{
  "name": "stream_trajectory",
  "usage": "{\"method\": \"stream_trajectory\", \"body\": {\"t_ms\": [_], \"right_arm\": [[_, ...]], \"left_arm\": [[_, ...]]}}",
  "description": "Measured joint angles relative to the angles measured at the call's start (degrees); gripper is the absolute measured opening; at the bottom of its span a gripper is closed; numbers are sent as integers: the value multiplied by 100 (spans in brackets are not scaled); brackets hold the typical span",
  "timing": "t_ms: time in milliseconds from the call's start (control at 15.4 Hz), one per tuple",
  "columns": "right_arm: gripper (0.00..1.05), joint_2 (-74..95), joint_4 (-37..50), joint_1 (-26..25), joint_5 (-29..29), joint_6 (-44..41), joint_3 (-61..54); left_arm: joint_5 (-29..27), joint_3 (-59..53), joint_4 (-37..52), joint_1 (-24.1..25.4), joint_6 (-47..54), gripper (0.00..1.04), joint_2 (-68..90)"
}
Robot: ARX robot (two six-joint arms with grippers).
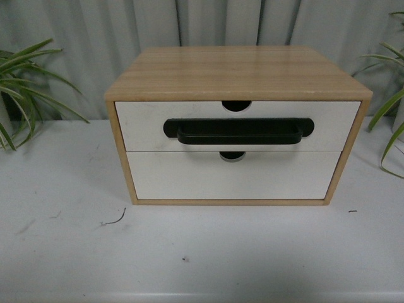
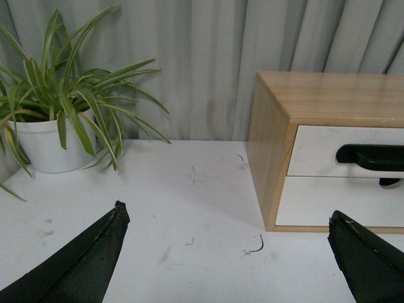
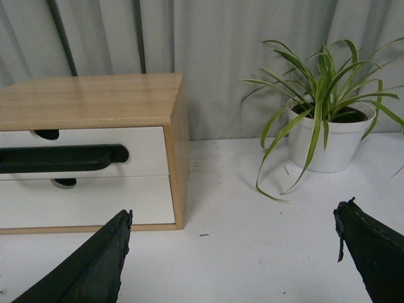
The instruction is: Pull drawer
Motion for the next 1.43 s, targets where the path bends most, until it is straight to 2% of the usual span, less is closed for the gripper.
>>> {"method": "stream_trajectory", "body": {"t_ms": [1367, 1432], "right_arm": [[98, 0, 0, 0, 0, -2, 0], [98, 59, -254, 55, 140, 79, 57]], "left_arm": [[0, 0, 0, 0, 0, 98, 0], [-68, 9, -70, -20, -22, 98, 13]]}}
